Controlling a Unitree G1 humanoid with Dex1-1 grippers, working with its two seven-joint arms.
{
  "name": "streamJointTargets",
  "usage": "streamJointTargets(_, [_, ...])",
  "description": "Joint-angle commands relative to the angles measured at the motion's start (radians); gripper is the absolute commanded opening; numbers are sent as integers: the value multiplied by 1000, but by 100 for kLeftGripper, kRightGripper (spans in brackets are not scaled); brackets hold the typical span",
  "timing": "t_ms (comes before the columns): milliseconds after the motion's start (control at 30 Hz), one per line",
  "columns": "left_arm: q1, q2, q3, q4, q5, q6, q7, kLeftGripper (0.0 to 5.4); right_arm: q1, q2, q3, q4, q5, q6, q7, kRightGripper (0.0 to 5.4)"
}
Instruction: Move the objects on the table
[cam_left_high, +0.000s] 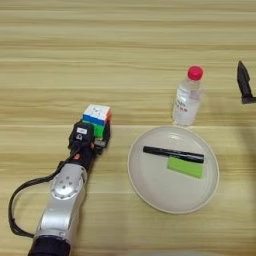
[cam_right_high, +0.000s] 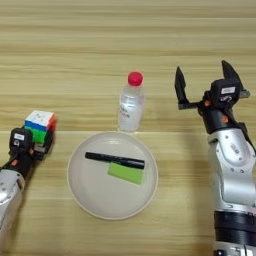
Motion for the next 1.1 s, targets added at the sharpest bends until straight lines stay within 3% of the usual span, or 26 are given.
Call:
streamJointTargets(33, [13, -6, 1, 24, -5, 18, -10, 371, -12, 5, 8, 6, -7, -14, -4, 540])
streamJointTargets(667, [13, -12, -20, 18, -8, 8, -60, 539, -15, 6, 18, 9, -9, -20, -4, 540])
streamJointTargets(833, [10, -9, -25, 19, -10, 9, -76, 539, -16, 5, 17, 4, -6, -19, -5, 540])
streamJointTargets(1100, [5, -5, -27, 21, -9, 19, -88, 455, -18, 6, 18, -9, -1, -14, -4, 540])
